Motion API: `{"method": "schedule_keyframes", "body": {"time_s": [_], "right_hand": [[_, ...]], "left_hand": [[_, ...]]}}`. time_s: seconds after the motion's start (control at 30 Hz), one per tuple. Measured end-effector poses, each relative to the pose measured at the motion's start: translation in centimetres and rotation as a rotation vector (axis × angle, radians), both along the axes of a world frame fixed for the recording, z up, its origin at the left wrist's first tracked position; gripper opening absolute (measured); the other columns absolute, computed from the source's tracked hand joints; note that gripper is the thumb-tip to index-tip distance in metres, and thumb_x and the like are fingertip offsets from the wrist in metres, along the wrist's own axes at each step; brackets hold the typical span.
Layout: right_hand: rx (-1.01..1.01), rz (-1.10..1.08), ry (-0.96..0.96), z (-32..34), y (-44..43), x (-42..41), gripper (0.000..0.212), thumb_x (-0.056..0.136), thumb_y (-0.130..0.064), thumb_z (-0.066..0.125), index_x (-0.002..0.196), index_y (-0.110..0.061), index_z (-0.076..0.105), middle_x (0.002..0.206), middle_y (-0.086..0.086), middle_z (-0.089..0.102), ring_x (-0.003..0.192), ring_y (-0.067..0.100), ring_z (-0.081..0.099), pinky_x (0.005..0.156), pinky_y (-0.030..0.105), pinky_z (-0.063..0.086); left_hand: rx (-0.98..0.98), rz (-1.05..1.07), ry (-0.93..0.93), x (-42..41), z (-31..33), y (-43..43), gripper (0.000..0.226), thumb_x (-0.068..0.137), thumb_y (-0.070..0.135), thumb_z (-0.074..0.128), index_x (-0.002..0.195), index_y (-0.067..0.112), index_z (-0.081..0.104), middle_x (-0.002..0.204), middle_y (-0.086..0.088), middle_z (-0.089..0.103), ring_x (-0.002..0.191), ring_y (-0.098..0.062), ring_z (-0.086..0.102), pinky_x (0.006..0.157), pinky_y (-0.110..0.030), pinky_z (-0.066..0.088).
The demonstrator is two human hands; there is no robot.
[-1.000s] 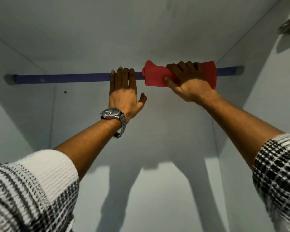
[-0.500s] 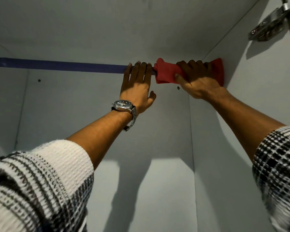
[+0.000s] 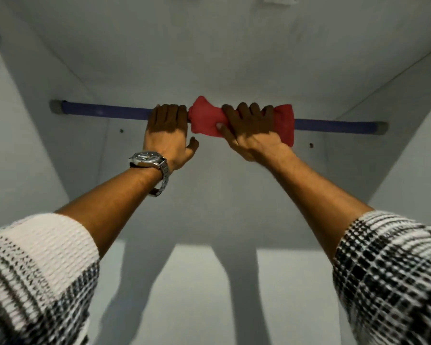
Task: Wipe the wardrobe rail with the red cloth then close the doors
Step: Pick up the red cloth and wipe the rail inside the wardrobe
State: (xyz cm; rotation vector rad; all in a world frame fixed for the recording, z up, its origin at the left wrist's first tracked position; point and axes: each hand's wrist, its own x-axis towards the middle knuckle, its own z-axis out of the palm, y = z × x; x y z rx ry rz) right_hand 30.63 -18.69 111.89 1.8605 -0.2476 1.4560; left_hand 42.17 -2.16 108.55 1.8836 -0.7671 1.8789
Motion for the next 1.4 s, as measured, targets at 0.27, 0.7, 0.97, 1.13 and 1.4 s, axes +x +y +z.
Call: {"method": "schedule_keyframes", "body": {"time_s": [0.27, 0.7, 0.97, 1.13, 1.4], "right_hand": [[-0.023, 0.107, 0.047, 0.1, 12.0, 8.9, 0.055, 0.104, -0.054, 0.027, 0.141, -0.016, 0.042, 0.128, 0.016, 0.058, 0.114, 0.038, 0.055, 0.104, 0.057, 0.036], [-0.047, 0.155, 0.072, 0.4, 19.4, 14.5, 0.054, 0.103, -0.054, 0.033, 0.143, -0.018, 0.041, 0.135, 0.015, 0.057, 0.121, 0.037, 0.054, 0.108, 0.056, 0.034], [-0.038, 0.232, 0.176, 1.5, 13.8, 10.6, 0.057, 0.102, -0.056, 0.036, 0.152, -0.028, 0.032, 0.136, 0.009, 0.057, 0.119, 0.031, 0.055, 0.106, 0.048, 0.038], [-0.019, 0.214, 0.174, 2.0, 5.1, 4.4, 0.063, 0.1, -0.059, 0.039, 0.151, -0.024, 0.033, 0.129, 0.013, 0.06, 0.108, 0.035, 0.059, 0.095, 0.044, 0.043], [0.179, -0.002, 0.135, 1.6, -11.4, -10.1, 0.076, 0.093, -0.054, 0.058, 0.152, -0.017, 0.029, 0.14, 0.017, 0.053, 0.12, 0.038, 0.055, 0.104, 0.048, 0.043]], "left_hand": [[-0.091, 0.19, 0.15, 7.0, -0.8, 11.6, 0.072, 0.086, 0.042, 0.066, 0.14, 0.002, 0.039, 0.139, -0.021, 0.048, 0.14, -0.042, 0.031, 0.116, -0.055, 0.03], [-0.274, 0.034, 0.146, 10.9, -3.3, 14.3, 0.094, 0.083, 0.031, 0.076, 0.154, 0.009, 0.018, 0.155, -0.021, 0.032, 0.139, -0.041, 0.034, 0.117, -0.048, 0.034], [-0.208, -0.015, 0.086, 6.9, -1.1, 9.7, 0.077, 0.088, 0.016, 0.069, 0.15, 0.002, 0.025, 0.149, -0.023, 0.039, 0.135, -0.044, 0.041, 0.113, -0.055, 0.038], [-0.027, 0.03, -0.065, 1.4, -0.1, 3.8, 0.058, 0.088, 0.013, 0.065, 0.14, 0.002, 0.041, 0.124, -0.023, 0.057, 0.112, -0.042, 0.055, 0.101, -0.051, 0.043], [0.165, -0.111, -0.169, -9.2, 2.7, -11.7, 0.05, 0.09, 0.007, 0.053, 0.14, 0.009, 0.048, 0.134, -0.013, 0.059, 0.123, -0.035, 0.055, 0.117, -0.043, 0.03]]}}
